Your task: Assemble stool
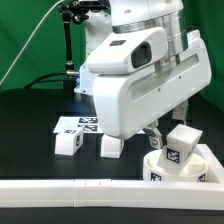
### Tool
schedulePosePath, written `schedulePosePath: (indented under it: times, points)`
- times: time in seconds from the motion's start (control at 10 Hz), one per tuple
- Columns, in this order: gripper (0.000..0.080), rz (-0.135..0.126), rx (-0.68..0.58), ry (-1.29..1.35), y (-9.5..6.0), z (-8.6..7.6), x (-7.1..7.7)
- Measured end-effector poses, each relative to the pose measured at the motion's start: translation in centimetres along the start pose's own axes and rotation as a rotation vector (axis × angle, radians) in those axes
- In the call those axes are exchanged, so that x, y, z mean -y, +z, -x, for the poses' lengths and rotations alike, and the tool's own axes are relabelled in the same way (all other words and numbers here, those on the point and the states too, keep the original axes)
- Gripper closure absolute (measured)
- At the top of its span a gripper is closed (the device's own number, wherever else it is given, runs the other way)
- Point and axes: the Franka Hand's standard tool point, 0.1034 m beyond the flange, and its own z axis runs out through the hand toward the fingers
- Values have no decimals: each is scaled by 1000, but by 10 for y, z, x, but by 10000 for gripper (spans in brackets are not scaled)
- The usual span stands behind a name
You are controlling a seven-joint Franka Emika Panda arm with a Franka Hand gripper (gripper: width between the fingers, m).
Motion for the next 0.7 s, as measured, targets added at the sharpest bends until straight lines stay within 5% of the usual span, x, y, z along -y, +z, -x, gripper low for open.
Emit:
schedulePosePath:
  times: [0.7]
  points:
    - [465, 51, -157, 675, 3, 4, 14]
